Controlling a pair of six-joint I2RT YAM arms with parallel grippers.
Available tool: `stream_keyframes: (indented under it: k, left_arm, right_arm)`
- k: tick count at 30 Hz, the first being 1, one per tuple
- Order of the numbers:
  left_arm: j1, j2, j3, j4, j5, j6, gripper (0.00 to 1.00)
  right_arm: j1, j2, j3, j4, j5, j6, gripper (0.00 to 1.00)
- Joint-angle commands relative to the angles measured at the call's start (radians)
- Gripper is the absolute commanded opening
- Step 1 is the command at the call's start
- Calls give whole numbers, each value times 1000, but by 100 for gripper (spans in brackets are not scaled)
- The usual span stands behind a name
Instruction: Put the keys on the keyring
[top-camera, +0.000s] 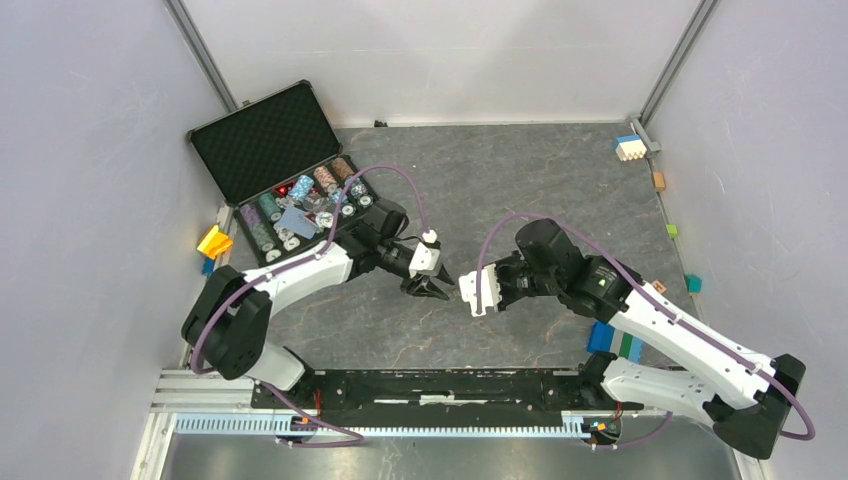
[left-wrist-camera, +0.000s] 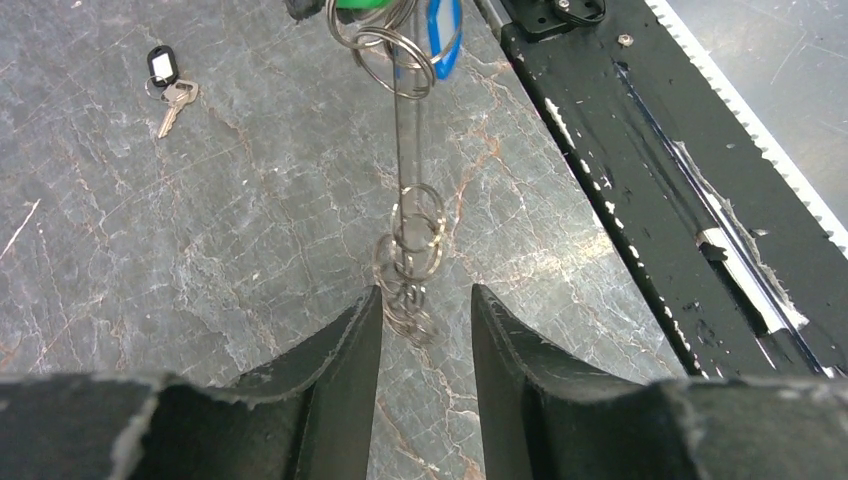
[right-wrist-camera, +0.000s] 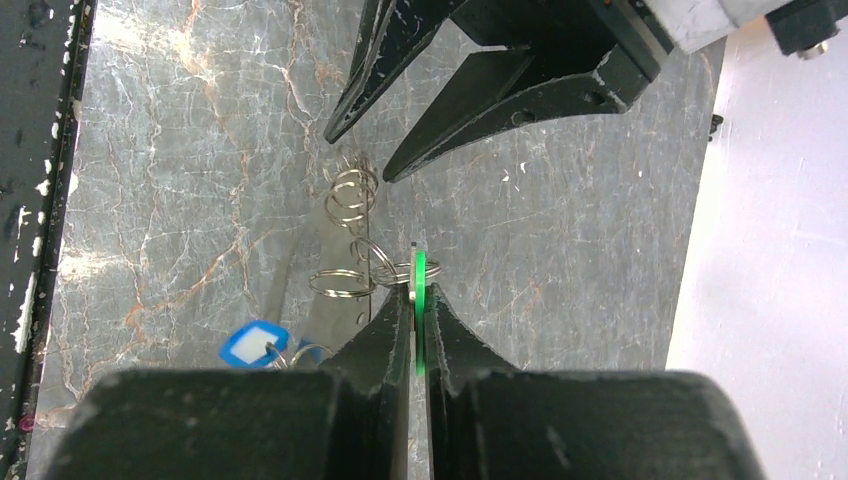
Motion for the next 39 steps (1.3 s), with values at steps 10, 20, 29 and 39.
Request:
stream_keyframes:
  k: [10, 20, 29, 39]
  left_arm:
    - [-28, 48, 61, 3, -5, -15, 32]
    - [-27, 8, 78, -55, -53, 27, 38]
    - [-28, 4, 79, 1, -37, -36, 49]
    - [-42, 40, 93, 37, -28, -73, 39]
  right_arm:
    - [5, -26, 8, 32, 0, 7, 0]
    - [4, -40, -18, 27, -2, 5, 0]
    - [4, -45, -29, 32, -16, 10, 0]
    - [4, -49, -45, 40, -18, 16, 0]
